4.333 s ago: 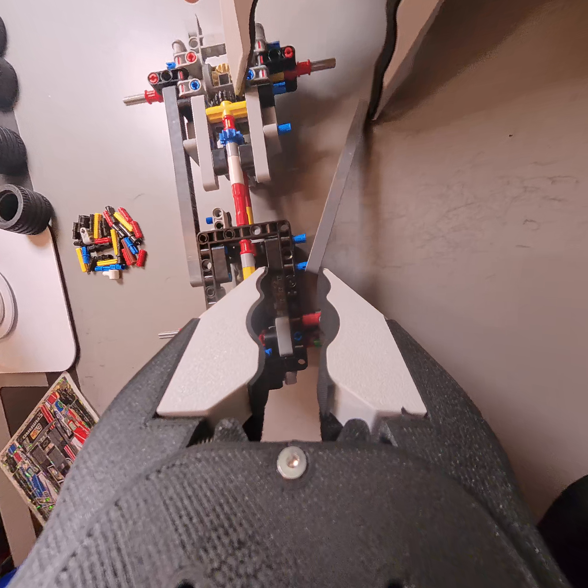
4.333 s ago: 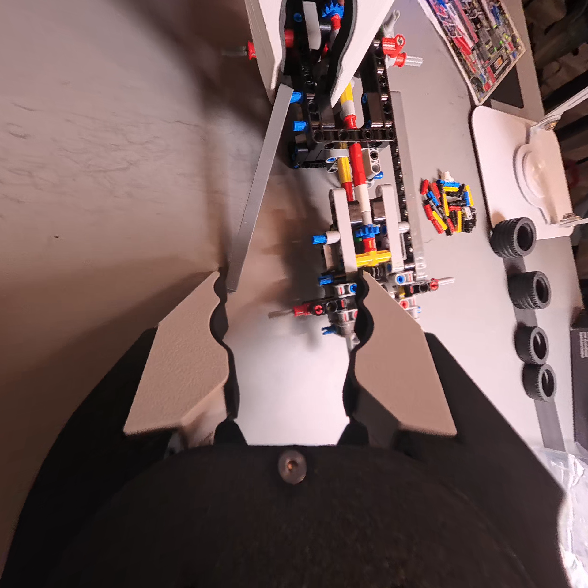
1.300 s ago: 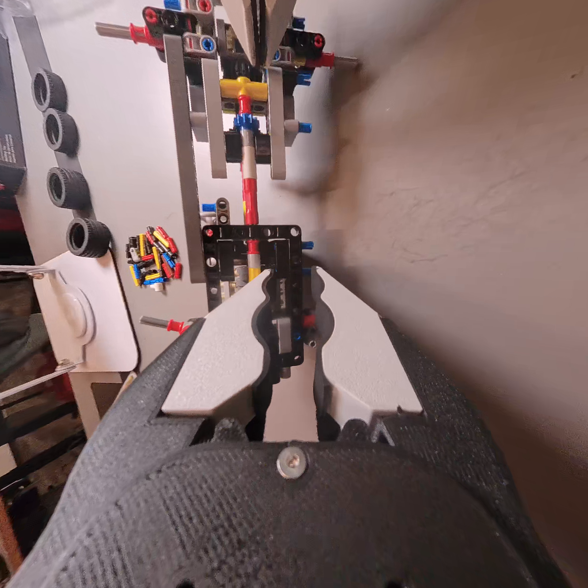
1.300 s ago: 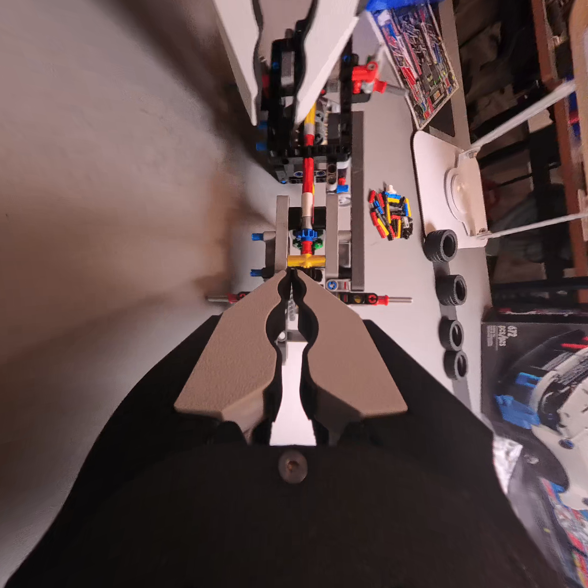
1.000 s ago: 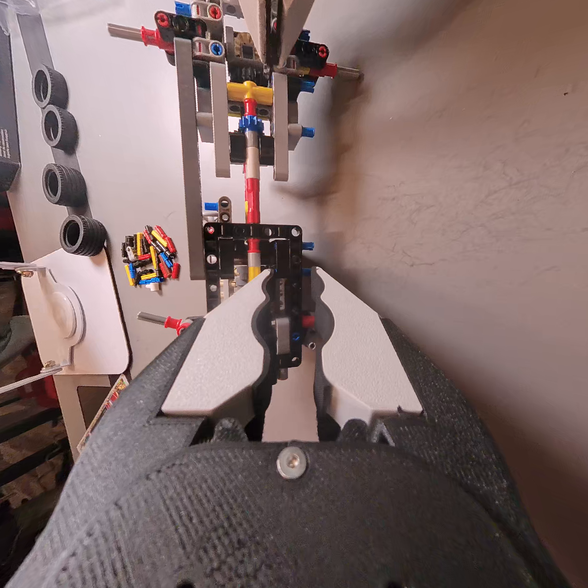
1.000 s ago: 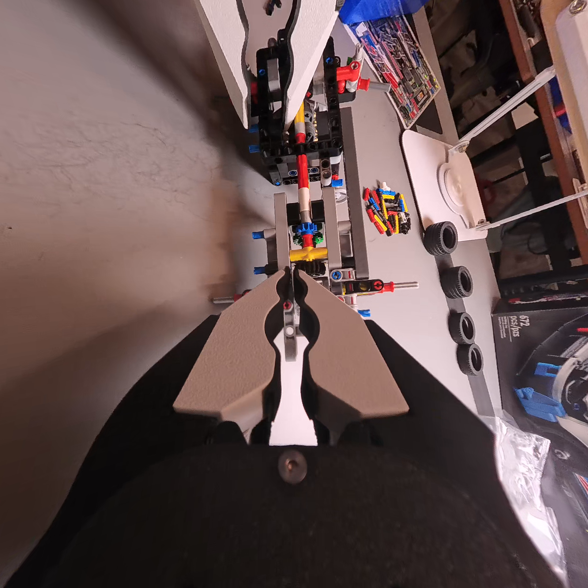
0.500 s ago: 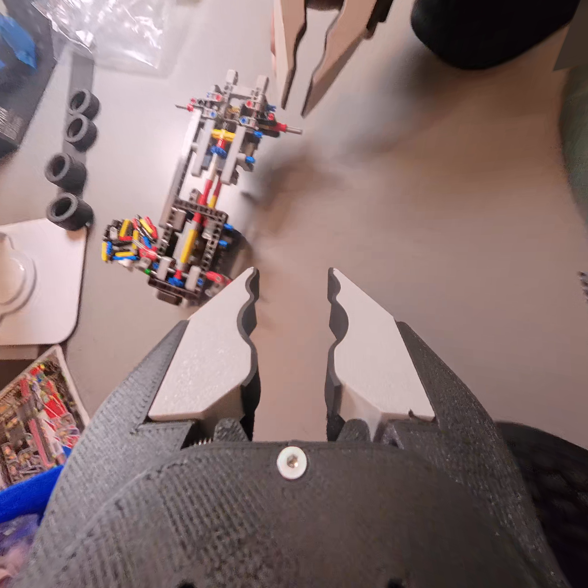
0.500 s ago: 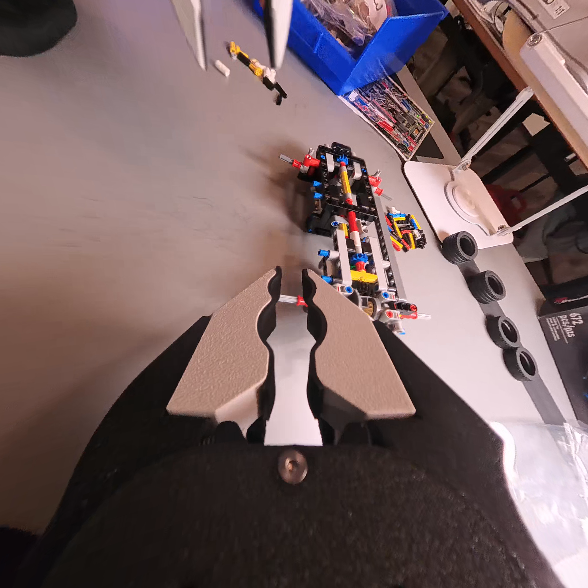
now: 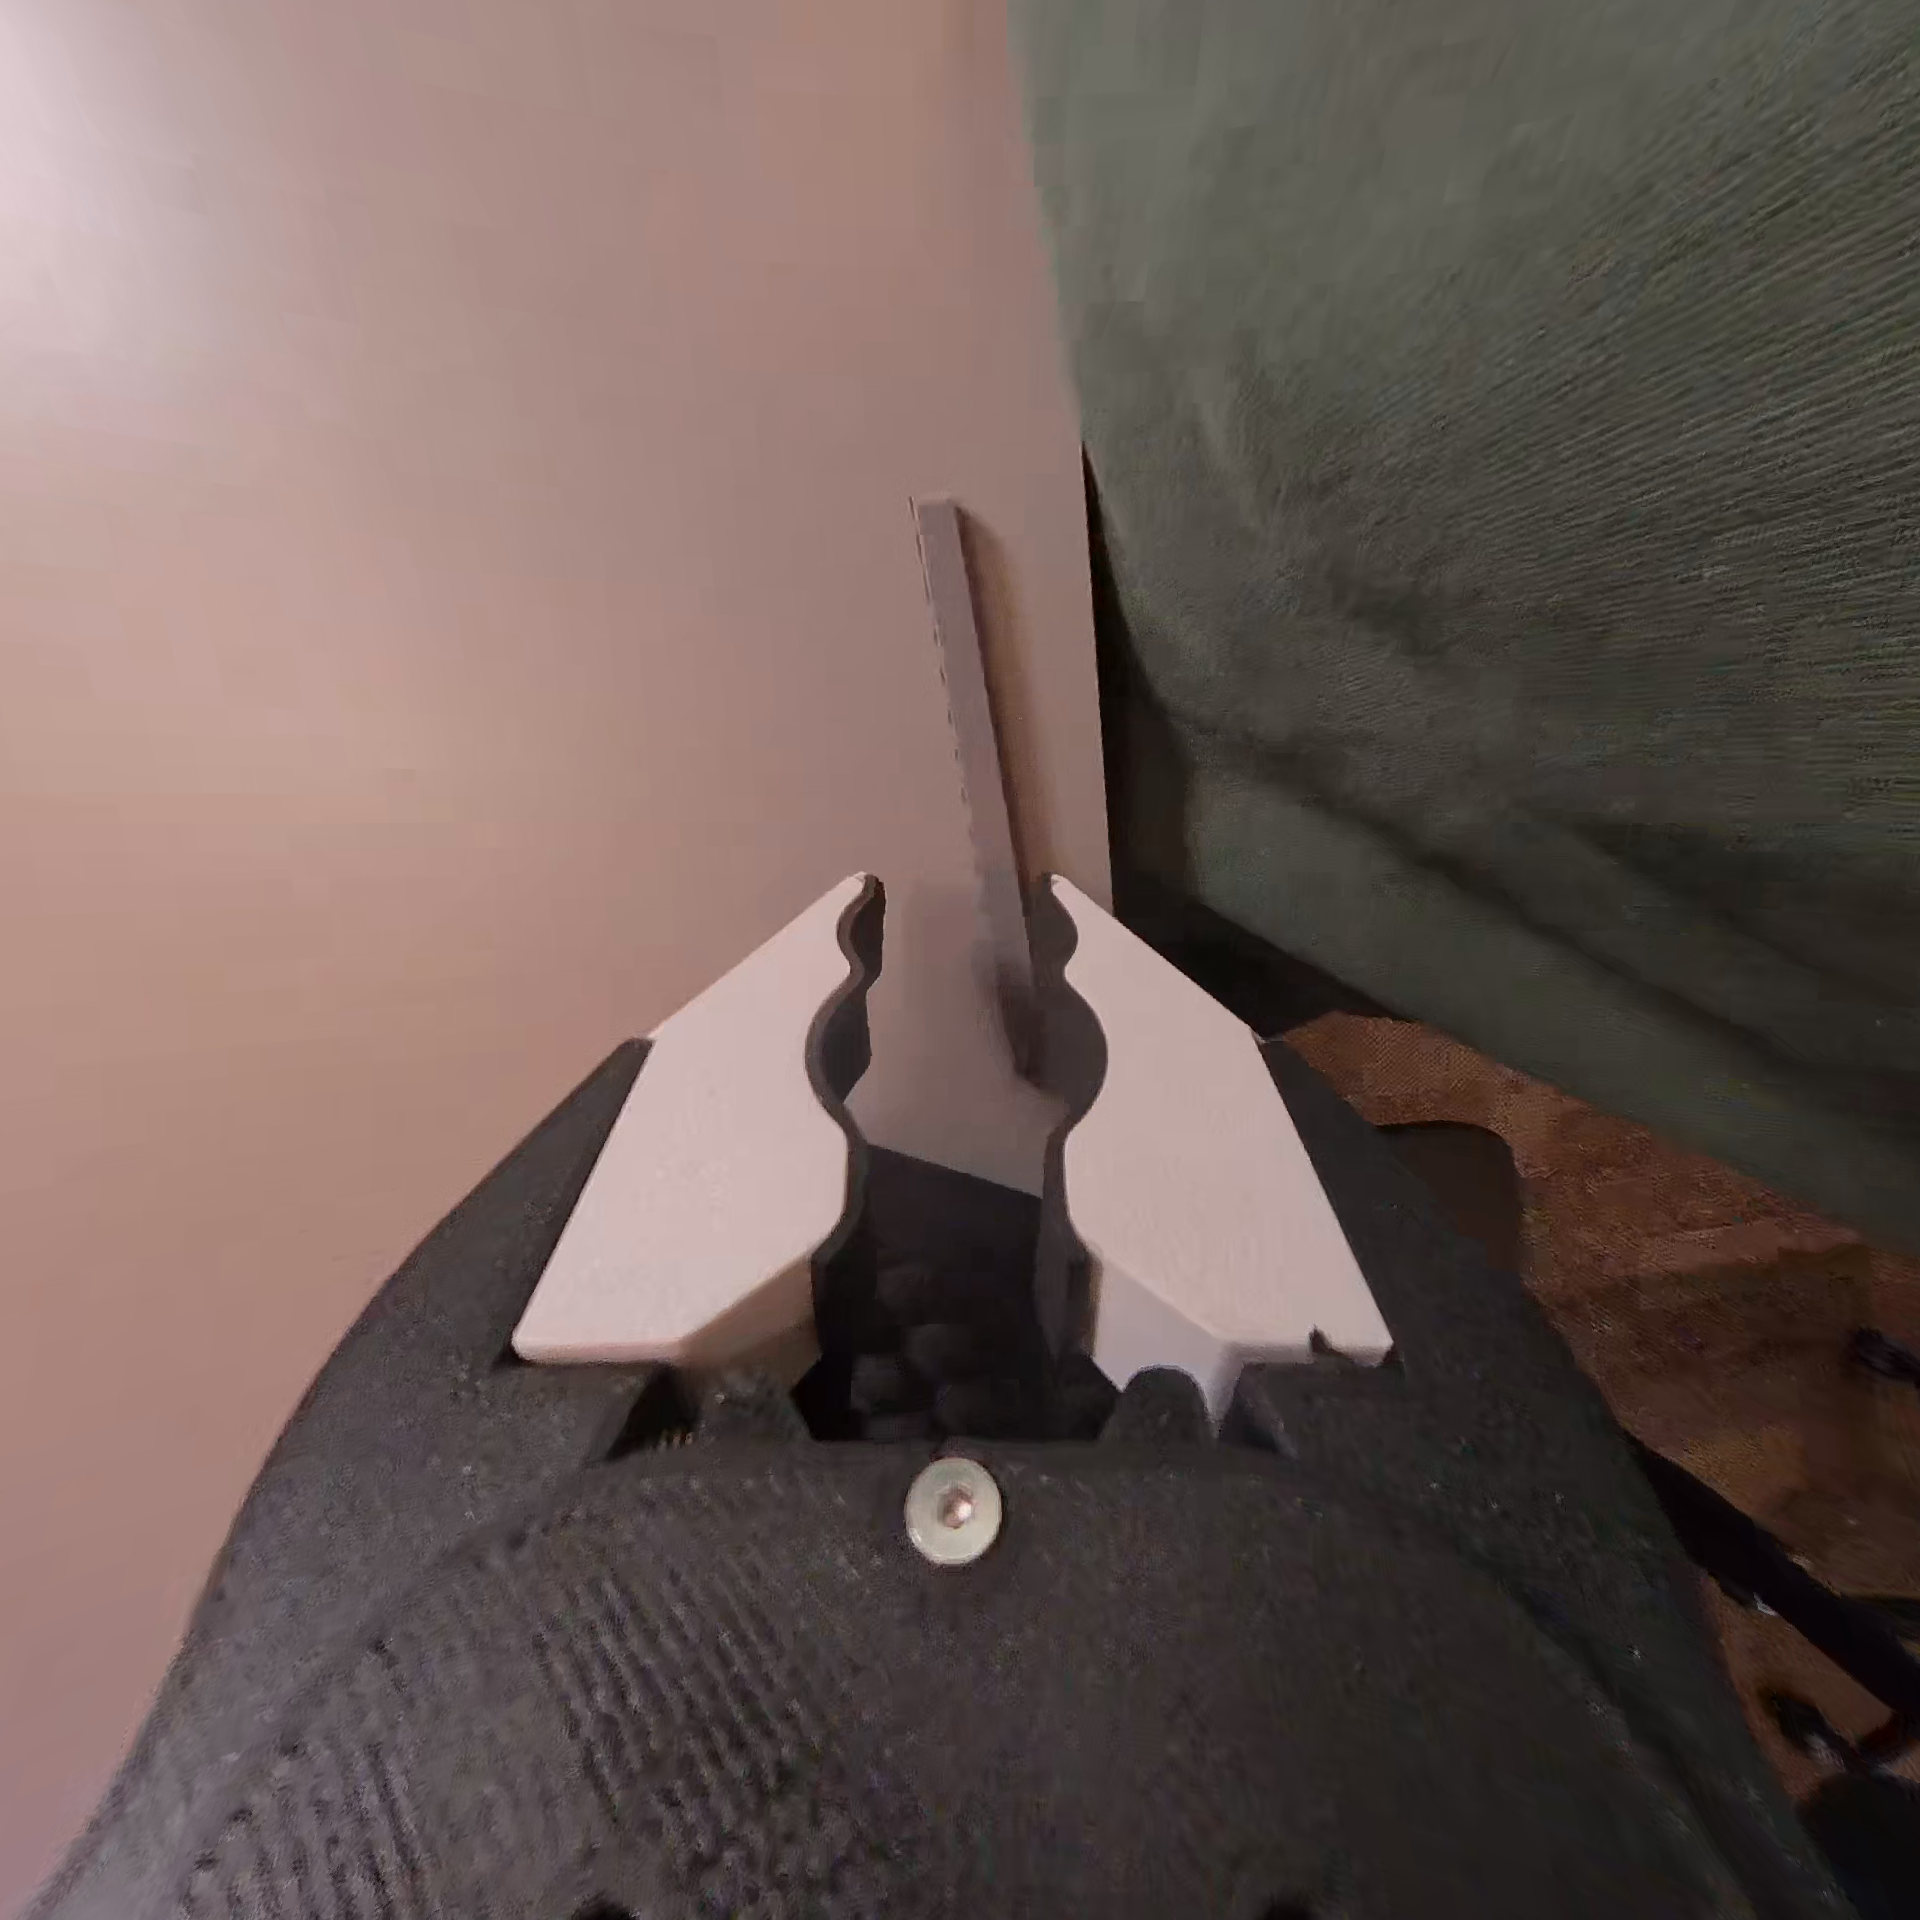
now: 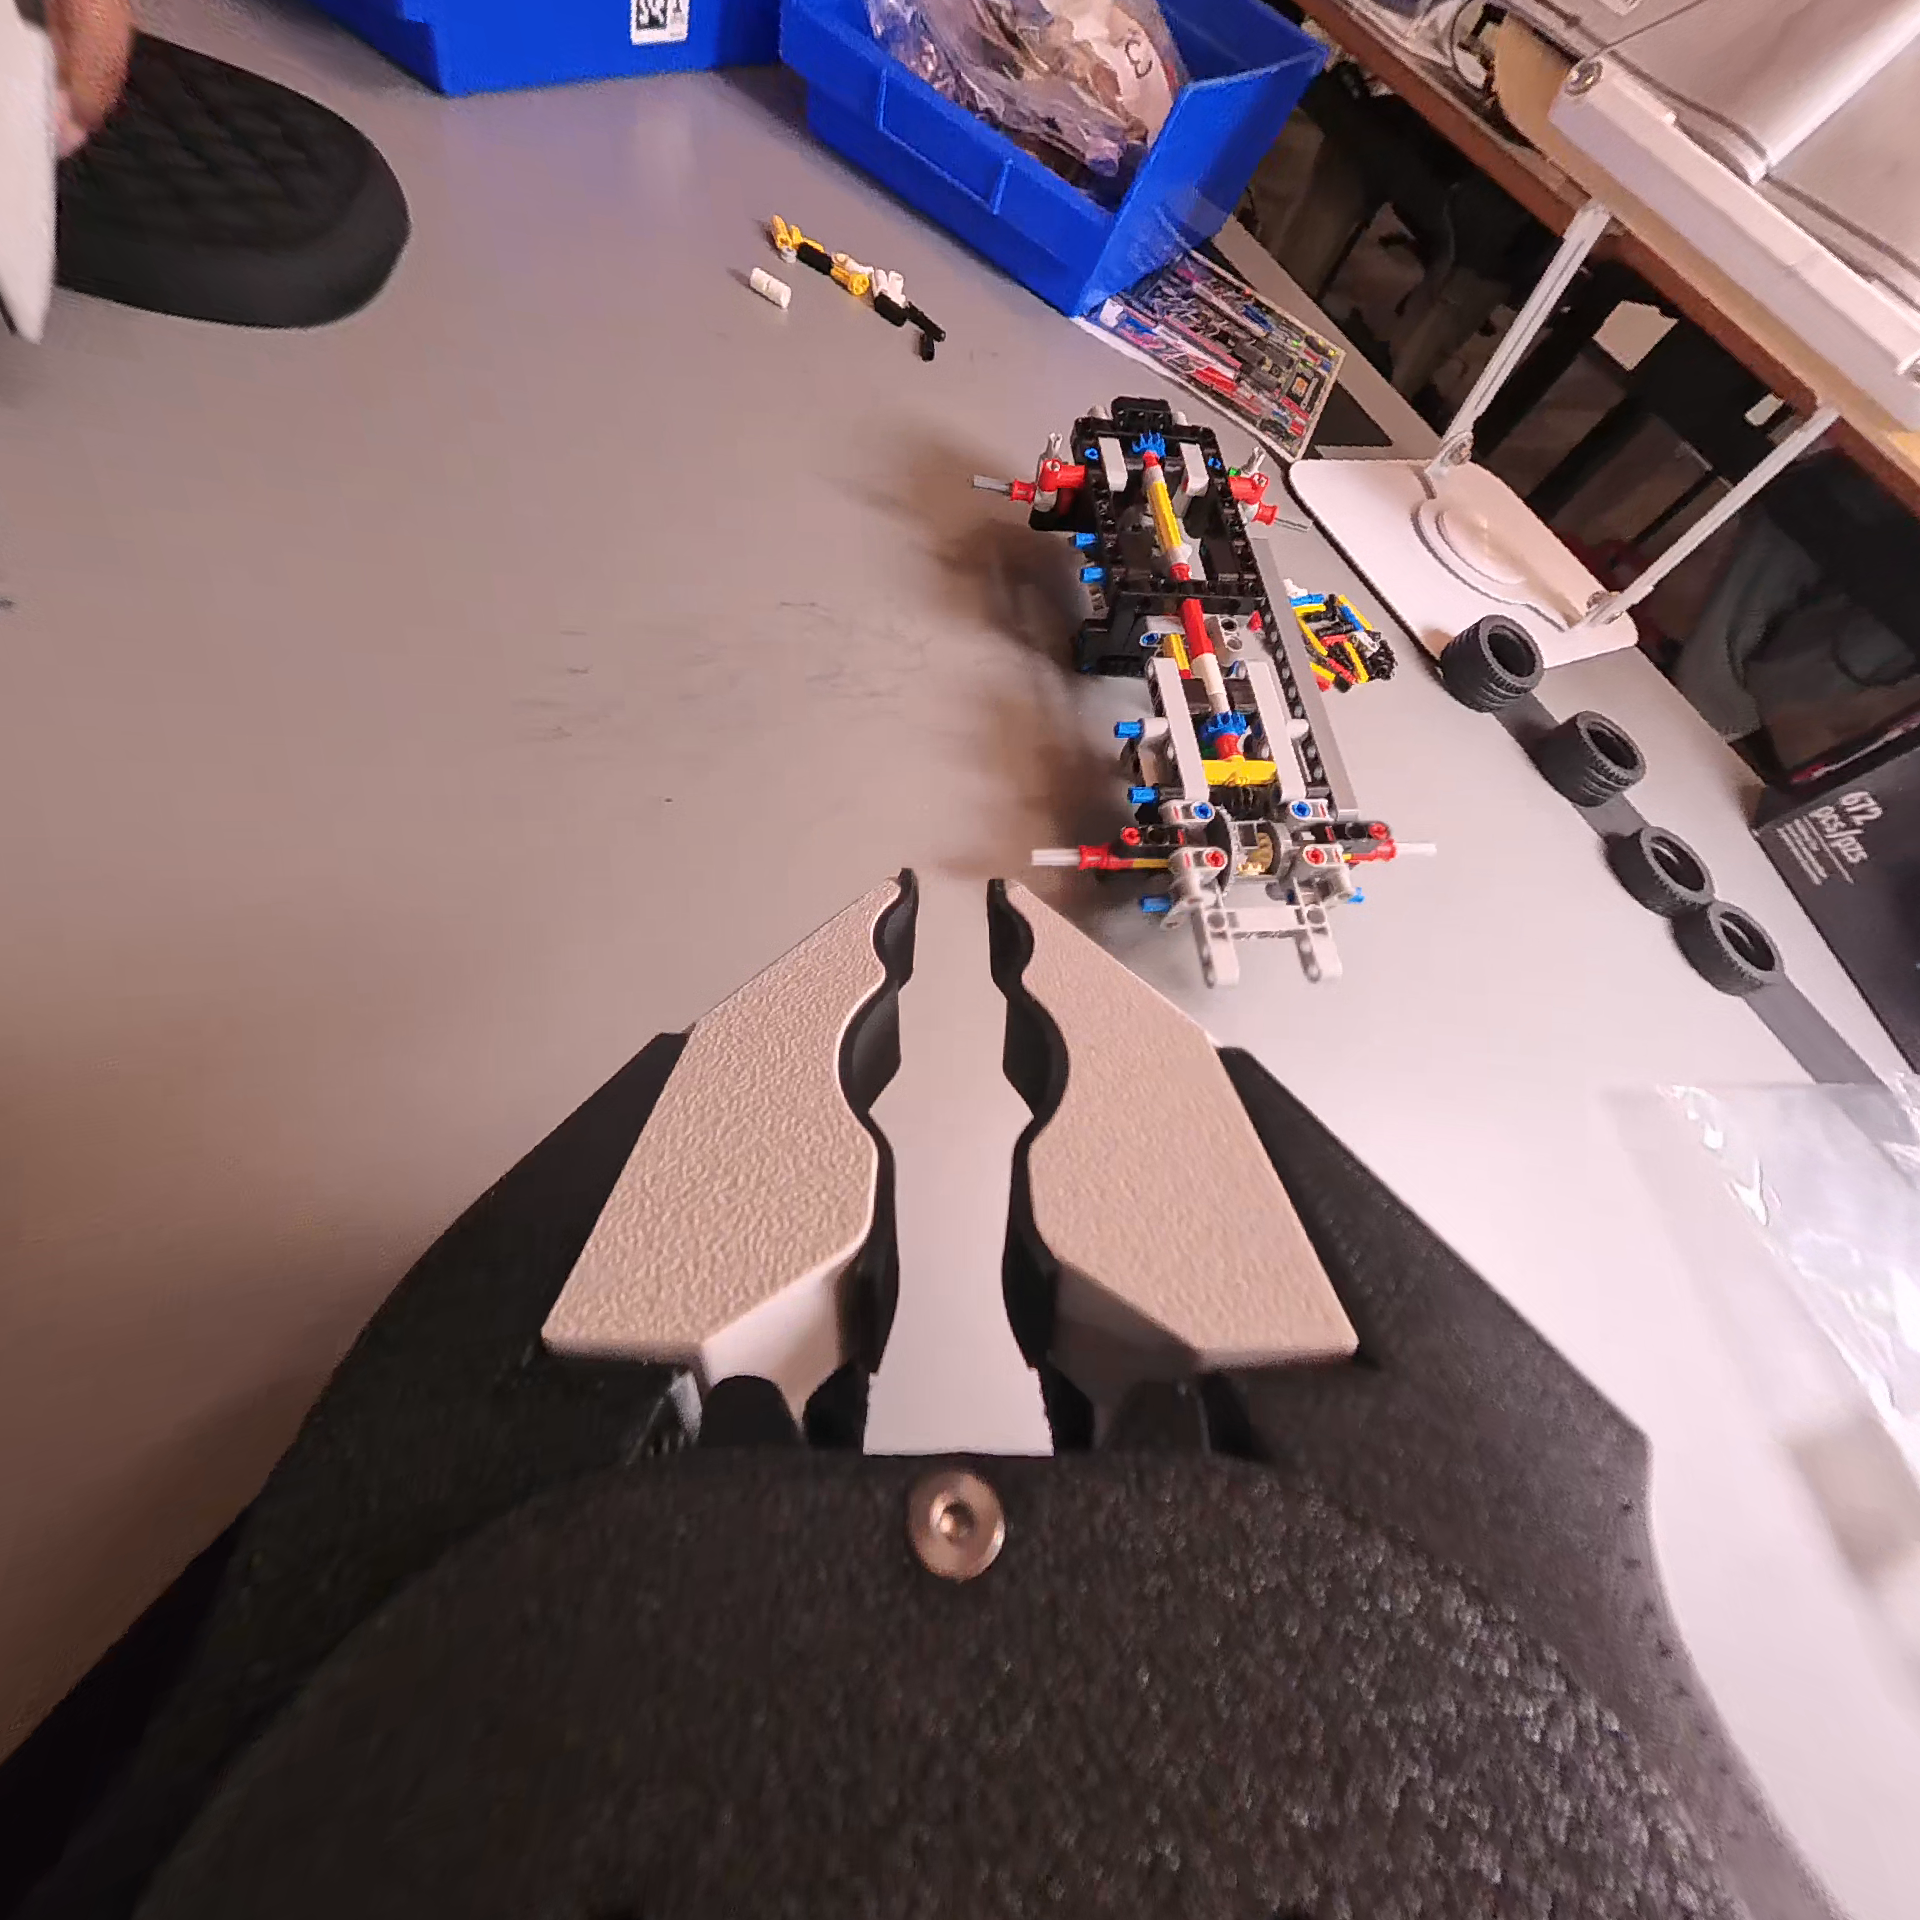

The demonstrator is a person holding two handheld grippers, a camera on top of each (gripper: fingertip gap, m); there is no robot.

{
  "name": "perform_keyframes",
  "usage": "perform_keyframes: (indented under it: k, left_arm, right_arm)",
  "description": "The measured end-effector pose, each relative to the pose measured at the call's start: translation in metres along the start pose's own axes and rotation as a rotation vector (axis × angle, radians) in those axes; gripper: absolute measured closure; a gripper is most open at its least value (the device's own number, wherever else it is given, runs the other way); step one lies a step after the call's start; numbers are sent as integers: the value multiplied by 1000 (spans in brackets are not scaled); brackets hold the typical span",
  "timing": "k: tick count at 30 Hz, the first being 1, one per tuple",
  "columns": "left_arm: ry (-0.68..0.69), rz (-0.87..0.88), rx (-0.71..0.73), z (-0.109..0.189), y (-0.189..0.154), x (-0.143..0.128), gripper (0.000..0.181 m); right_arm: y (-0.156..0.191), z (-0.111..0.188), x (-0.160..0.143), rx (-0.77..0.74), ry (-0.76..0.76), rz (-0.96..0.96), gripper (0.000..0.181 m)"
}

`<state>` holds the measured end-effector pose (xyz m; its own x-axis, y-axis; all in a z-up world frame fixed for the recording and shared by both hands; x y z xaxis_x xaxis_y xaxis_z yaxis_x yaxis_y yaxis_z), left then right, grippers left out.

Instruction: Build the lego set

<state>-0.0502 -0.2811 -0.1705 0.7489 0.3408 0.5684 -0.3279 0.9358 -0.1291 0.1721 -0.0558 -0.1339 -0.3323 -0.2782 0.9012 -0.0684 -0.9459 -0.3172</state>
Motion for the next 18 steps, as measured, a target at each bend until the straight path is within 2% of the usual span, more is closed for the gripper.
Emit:
perform_keyframes:
  k: [2,3,4,9,15,18]
  left_arm:
    - [75,-5,73,-12,-3,-11,156]
    - [73,-21,113,-15,-3,-11,169]
    - [66,-33,128,-16,-4,-10,174]
    - [-5,-68,203,-22,17,2,175]
    - [-73,-134,216,-36,69,40,175]
    - [-61,-185,209,-46,96,61,175]
  right_arm:
    - [9,9,2,-12,-16,-6,171]
    - [14,13,4,-17,-23,-4,171]
    - [18,16,5,-21,-29,2,172]
    - [42,21,15,-4,-58,26,173]
    - [73,1,26,96,-36,101,171]
    - [81,-19,23,147,20,137,162]
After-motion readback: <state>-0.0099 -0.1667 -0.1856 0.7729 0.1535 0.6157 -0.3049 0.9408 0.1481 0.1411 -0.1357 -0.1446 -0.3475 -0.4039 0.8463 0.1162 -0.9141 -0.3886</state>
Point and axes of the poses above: each gripper's, where its closed fingertips meet, z back along the fingers, x out of its top, y = z × x across the jaws, the point moved 5 cm from there along z, back along the fingers, and after that the axes turned 10 degrees about -y, right-handed, at the moved point
